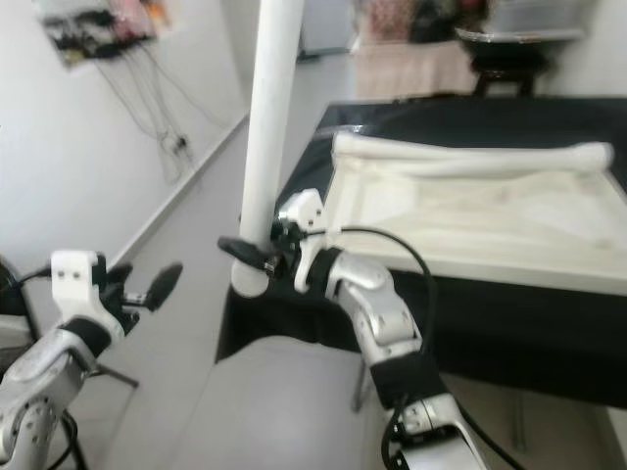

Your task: Building children table

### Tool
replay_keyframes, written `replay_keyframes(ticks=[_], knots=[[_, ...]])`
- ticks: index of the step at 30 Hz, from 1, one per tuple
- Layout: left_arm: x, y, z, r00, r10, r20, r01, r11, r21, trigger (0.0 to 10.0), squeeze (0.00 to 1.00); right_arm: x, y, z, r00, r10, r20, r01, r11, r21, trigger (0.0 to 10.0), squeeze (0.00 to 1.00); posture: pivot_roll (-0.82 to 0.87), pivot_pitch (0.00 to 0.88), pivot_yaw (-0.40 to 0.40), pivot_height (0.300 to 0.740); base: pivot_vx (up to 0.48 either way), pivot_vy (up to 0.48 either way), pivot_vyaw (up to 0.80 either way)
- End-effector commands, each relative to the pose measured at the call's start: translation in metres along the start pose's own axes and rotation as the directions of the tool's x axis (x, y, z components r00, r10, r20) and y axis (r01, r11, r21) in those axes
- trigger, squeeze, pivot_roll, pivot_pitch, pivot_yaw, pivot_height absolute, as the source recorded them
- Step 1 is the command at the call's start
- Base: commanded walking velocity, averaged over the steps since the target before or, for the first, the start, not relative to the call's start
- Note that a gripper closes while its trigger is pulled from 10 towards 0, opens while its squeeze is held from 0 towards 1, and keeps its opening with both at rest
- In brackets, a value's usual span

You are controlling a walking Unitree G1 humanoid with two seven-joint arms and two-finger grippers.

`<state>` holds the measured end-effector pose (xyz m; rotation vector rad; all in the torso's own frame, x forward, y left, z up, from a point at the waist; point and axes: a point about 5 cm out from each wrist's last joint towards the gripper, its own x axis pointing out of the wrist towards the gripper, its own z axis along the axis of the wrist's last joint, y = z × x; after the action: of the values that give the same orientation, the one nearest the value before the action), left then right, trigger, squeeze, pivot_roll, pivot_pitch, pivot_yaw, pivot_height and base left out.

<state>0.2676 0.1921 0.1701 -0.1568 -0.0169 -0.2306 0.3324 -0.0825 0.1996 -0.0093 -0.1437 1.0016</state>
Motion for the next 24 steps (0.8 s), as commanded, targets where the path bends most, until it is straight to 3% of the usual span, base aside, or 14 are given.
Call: replay_keyframes(ticks=[1,13,15,24], knots=[[-0.0008,0.0055,0.0014,1.0,0.022,0.002,-0.022,0.999,0.028,10.0,0.0,0.0028,0.0029,-0.0003,1.0,0.005,-0.001,-0.005,1.0,-0.004,10.0,0.0,-0.06,0.056,0.086,0.74,0.0,0.0,0.0],[-0.0024,0.0109,0.0008,0.999,0.043,0.011,-0.044,0.997,0.062,10.0,0.0,0.0049,0.0022,-0.0023,0.999,-0.035,-0.003,0.035,0.999,0.0,10.0,0.0,-0.06,0.05,0.081,0.74,0.0,0.0,0.0],[-0.0027,0.0113,0.0008,0.999,0.043,0.017,-0.044,0.997,0.064,10.0,0.0,0.0055,0.002,-0.0019,0.999,-0.044,0.006,0.044,0.999,0.004,10.0,0.0,-0.06,0.046,0.08,0.74,0.0,0.0,-0.8],[-0.0033,0.0108,0.0004,0.999,0.031,0.025,-0.032,0.998,0.059,10.0,0.0,0.009,0.0019,-0.0011,0.996,-0.087,0.018,0.087,0.996,0.019,10.0,0.0,-0.06,0.047,0.081,0.74,0.432,0.0,-0.27]])
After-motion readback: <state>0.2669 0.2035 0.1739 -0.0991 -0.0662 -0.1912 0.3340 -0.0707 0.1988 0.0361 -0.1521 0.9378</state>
